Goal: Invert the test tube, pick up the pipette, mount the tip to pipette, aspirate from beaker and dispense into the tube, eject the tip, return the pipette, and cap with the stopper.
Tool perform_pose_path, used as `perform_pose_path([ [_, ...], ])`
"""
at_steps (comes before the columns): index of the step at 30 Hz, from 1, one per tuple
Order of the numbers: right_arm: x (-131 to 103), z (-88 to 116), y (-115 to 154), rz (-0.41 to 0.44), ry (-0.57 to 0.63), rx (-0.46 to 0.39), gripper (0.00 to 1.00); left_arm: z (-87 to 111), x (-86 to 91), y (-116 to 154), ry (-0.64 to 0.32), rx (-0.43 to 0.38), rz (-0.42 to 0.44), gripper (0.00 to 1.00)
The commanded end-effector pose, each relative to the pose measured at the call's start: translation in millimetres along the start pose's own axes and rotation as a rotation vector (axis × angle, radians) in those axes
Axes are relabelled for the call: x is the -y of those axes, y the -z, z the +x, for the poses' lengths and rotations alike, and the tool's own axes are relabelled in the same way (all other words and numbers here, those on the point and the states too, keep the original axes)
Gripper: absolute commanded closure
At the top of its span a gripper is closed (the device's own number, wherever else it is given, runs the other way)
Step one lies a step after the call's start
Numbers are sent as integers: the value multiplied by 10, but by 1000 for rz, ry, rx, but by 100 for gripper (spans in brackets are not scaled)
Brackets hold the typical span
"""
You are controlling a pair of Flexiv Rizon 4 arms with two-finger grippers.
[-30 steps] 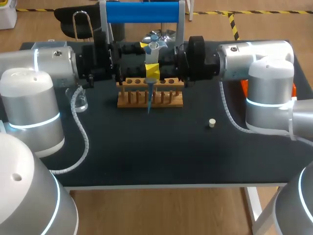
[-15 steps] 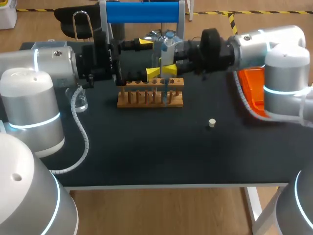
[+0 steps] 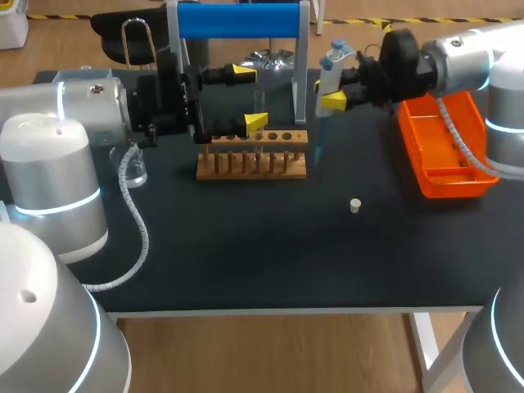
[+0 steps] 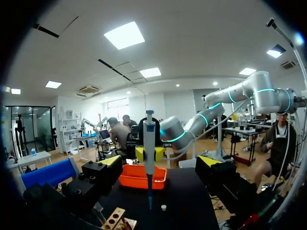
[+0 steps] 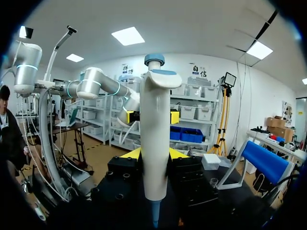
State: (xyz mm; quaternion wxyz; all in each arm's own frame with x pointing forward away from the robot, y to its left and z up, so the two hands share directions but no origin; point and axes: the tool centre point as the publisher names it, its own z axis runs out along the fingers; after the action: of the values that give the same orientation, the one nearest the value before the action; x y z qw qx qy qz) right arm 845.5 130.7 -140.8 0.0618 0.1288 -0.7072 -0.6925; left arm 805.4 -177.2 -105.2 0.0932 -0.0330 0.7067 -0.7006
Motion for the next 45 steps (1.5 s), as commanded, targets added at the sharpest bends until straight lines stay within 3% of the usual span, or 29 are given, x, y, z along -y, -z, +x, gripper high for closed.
perform_pose_path([
  [1,-13,40,82,3,0,2,100,2,-6,-6,-1,2,2,0],
  [23,-13,40,82,3,0,2,100,2,-6,-6,-1,2,2,0],
  [30,-133,52,568,24,24,8,100,2,-6,-6,-1,2,2,0],
  [45,-271,21,1903,29,49,73,100,2,-6,-6,-1,2,2,0],
])
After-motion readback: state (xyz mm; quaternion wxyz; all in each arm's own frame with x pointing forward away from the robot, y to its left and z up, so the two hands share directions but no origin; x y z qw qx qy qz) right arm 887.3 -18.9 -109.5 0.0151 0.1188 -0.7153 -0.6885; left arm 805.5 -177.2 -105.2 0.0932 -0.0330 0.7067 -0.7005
